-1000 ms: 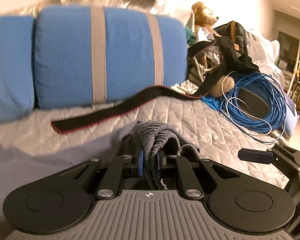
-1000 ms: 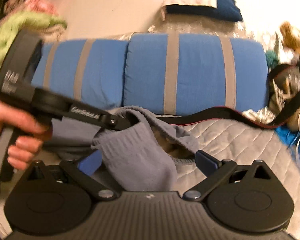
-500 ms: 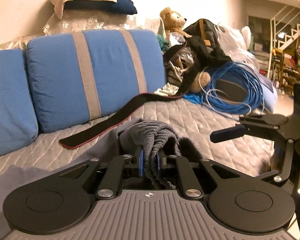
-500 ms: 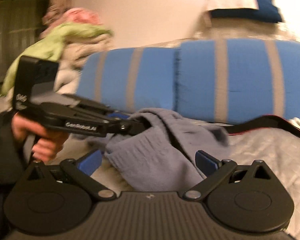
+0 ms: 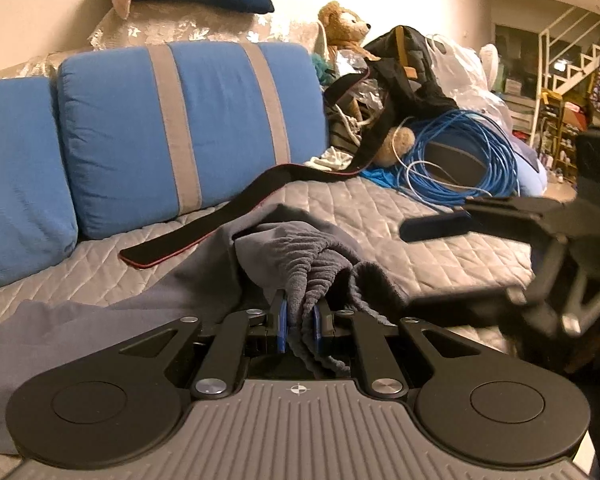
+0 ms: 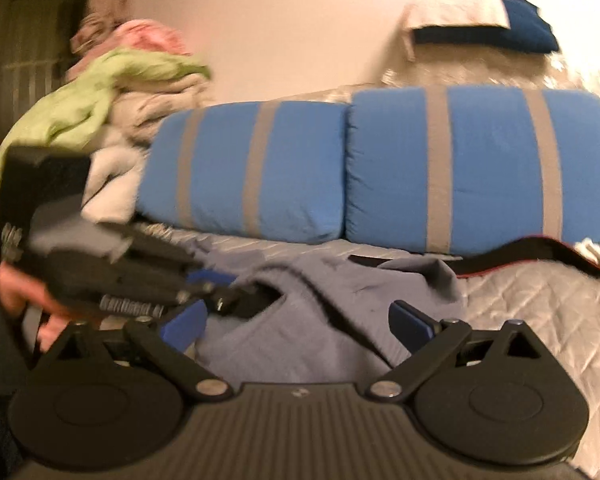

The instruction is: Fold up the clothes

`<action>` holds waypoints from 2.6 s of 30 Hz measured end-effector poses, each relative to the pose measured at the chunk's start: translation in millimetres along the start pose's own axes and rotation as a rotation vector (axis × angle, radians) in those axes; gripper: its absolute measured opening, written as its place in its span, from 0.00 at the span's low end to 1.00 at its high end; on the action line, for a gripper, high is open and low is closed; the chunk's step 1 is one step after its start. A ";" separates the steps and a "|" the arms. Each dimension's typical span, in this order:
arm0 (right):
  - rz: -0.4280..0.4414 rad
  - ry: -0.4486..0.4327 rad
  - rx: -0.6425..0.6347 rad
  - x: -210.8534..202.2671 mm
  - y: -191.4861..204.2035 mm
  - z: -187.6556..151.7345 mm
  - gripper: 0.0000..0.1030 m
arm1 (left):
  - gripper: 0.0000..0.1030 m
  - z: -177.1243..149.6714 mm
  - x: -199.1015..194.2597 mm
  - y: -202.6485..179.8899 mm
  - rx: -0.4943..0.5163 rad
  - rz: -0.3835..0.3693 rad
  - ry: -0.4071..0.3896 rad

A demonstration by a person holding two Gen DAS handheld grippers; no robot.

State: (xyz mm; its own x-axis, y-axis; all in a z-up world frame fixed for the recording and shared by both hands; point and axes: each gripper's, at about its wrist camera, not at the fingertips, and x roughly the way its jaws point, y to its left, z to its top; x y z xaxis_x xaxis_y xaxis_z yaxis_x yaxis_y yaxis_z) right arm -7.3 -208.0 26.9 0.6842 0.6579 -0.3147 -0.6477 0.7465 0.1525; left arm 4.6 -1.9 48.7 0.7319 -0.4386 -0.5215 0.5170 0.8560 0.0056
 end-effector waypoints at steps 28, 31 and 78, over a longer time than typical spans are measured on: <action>-0.086 0.169 -0.549 -24.7 69.9 -38.1 0.81 | 0.11 -4.3 2.5 8.4 -0.071 0.086 -0.012; -0.106 0.172 -0.701 -18.6 66.3 -36.0 0.81 | 0.11 -4.5 2.9 8.3 -0.066 0.086 -0.009; -0.128 0.473 -0.867 38.4 101.4 -68.5 0.31 | 0.12 -7.0 11.5 -0.2 -0.008 0.080 0.032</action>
State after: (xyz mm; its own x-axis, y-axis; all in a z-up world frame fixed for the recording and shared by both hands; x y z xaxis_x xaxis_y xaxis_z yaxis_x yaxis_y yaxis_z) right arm -69.6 -113.9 -33.8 0.6839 0.3290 -0.6511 -0.7285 0.3544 -0.5862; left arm 9.8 -5.1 36.7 0.7560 -0.3597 -0.5469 0.4538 0.8901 0.0420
